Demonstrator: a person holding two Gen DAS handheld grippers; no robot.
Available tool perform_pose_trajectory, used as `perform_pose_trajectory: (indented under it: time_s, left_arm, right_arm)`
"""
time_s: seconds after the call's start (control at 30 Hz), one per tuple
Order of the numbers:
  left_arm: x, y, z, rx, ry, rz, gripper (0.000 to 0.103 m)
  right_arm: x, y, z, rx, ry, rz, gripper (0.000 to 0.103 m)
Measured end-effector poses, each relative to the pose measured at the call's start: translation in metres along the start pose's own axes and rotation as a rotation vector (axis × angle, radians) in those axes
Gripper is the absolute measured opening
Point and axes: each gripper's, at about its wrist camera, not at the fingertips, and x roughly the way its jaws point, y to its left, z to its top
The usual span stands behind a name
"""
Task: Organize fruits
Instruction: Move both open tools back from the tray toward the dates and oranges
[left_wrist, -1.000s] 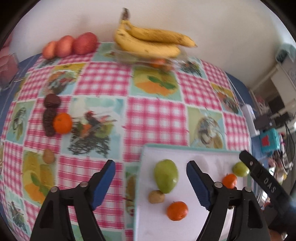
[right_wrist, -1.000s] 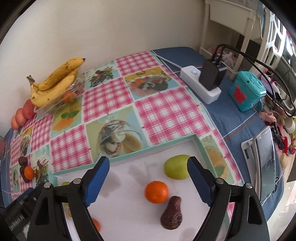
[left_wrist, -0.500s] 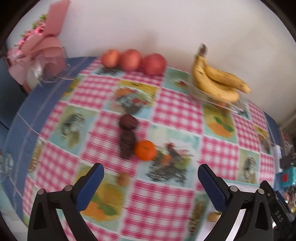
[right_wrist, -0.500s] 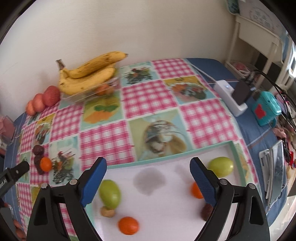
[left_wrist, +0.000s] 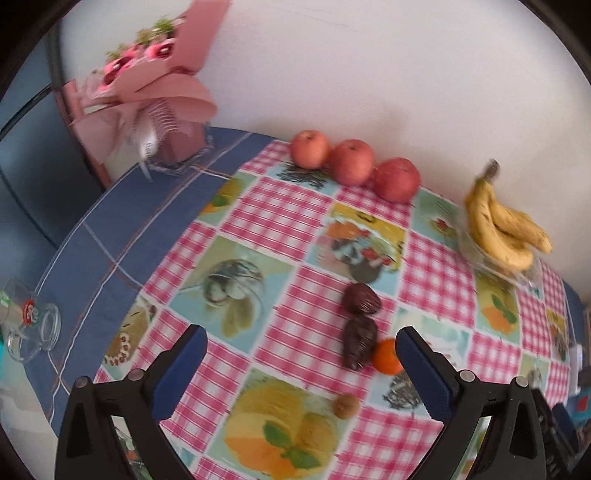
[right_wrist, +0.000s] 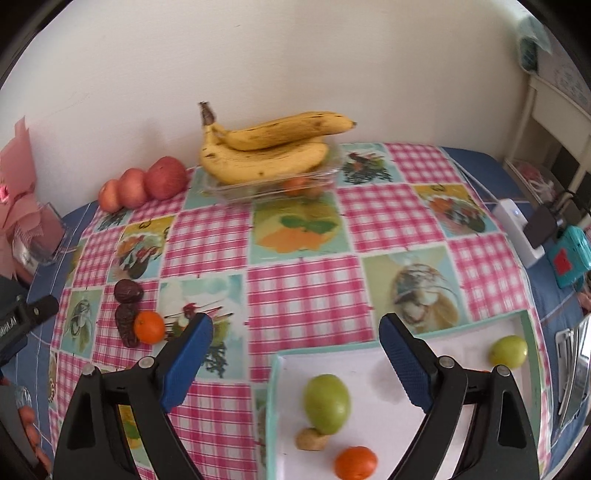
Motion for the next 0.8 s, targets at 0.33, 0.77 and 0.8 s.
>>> perform_pose_trajectory:
  time_s: [0.33, 0.77, 0.8]
  left_arm:
    - [0.003, 0.033, 0.017, -0.091, -0.083, -0.018, 0.103]
    - [0.016, 0.019, 0.030, -0.028, -0.119, -0.046, 0.103]
    - [0.017, 0.017, 0.030, -0.023, -0.120, -0.041, 0.103]
  right_arm:
    - [0.005, 0.036, 0.006, -0.031, 0.000, 0.052, 0.092]
    - [0.031, 0.074, 0.015, -0.061, 0.013, 0.108, 0.092]
    - [0.034, 0.077, 0.015, -0.072, 0.016, 0.114, 0.092]
